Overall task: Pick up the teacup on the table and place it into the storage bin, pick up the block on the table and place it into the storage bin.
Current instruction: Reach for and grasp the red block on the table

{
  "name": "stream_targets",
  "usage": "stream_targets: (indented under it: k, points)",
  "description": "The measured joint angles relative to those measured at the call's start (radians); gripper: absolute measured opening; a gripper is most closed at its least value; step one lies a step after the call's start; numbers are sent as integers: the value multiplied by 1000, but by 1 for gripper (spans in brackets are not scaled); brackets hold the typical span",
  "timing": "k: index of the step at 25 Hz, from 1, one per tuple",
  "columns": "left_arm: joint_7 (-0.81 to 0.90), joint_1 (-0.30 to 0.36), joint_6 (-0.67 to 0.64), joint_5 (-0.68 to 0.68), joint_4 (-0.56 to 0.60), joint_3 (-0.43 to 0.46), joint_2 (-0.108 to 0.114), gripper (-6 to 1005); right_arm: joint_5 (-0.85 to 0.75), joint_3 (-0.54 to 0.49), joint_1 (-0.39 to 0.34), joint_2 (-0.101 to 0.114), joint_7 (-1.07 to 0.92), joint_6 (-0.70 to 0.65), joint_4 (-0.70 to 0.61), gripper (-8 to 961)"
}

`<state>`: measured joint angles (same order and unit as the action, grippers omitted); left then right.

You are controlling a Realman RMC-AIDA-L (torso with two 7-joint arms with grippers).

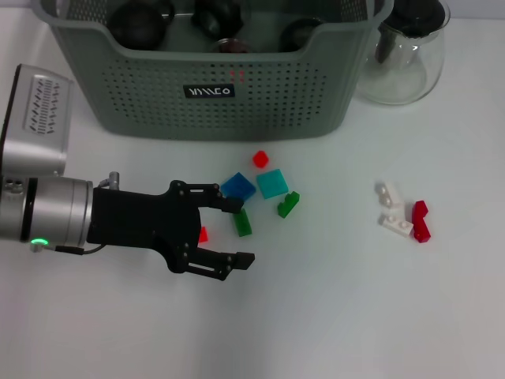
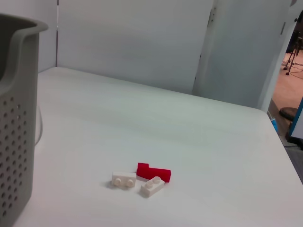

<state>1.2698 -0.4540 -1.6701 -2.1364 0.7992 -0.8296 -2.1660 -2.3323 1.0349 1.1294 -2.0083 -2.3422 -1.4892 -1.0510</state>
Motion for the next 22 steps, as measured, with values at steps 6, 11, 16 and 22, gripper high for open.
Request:
stream_targets:
  k: [6, 11, 16, 22]
  points:
    - [0, 0, 2, -1, 0, 1, 1, 847, 163, -77, -111, 56, 22, -412, -87, 806]
    - [-2, 0, 4, -2, 0, 2, 2, 846, 155, 58, -251, 76, 25, -486, -88, 807]
    - [-3, -1, 8, -2, 0, 3, 2, 847, -61, 109, -340, 41, 57, -467, -90, 808]
    - [2, -2, 45, -2, -9, 1, 2, 846, -297, 109, -349, -31, 122, -328, -49, 807]
